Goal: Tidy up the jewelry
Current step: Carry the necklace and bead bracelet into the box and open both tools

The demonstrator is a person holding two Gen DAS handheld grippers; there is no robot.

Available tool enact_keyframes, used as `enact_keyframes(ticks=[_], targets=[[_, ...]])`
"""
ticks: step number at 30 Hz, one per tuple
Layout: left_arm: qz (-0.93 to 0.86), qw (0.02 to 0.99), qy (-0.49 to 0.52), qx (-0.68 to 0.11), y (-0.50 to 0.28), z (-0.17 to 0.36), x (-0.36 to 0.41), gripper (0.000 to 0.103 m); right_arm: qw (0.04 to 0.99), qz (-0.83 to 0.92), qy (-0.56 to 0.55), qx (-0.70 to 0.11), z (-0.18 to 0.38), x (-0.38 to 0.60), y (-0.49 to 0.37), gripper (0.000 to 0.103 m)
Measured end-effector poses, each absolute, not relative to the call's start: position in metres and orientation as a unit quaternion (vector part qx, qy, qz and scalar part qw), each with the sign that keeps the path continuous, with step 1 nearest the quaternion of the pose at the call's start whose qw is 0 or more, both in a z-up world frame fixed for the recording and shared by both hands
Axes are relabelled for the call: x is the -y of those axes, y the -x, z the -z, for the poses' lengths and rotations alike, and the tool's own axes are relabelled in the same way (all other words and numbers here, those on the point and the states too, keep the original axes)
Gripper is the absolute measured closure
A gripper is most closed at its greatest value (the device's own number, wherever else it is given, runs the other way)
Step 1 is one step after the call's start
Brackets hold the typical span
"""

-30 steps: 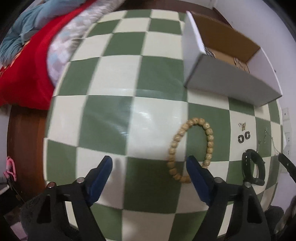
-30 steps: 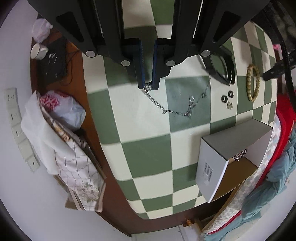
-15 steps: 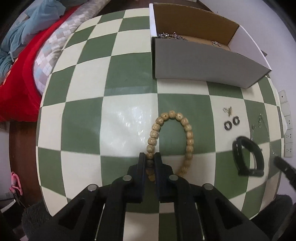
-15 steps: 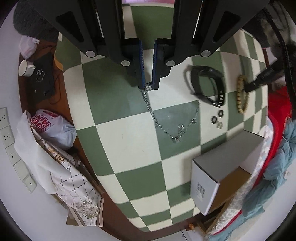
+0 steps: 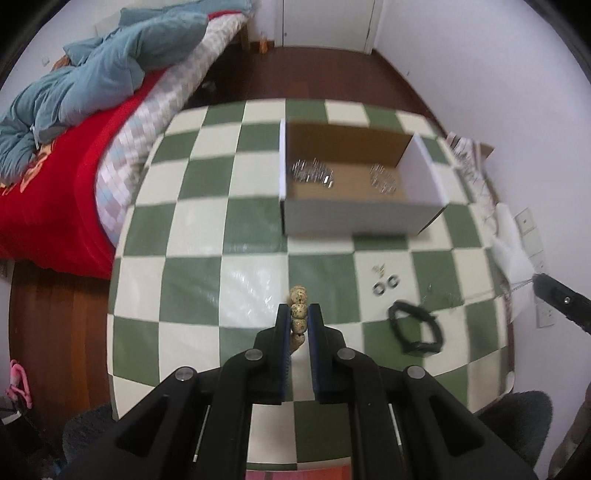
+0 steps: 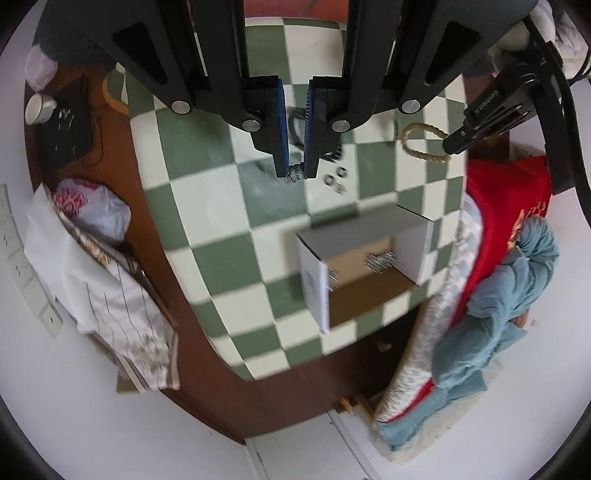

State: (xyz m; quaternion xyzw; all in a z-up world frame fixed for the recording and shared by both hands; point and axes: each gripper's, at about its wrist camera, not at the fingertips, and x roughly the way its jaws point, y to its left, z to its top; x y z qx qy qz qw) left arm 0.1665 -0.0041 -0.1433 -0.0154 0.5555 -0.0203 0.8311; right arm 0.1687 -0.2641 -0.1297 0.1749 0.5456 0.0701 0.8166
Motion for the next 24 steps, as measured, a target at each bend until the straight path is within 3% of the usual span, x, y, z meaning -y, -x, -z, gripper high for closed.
enact_keyframes(ticks=[16, 24], targets=[[0.071, 0.869, 0.016, -0.489, -0.217, 0.051, 0.008, 0.097, 0.859, -0.116, -0.147, -0.477, 0.017, 0.241, -0.200, 0.095], [0.087, 0.861, 0.011, -0.502, -0.275, 0.050, 0.014, 0.097, 0.859, -0.129, -0.139, -0.475, 0.003, 0.219, -0.253, 0.095]])
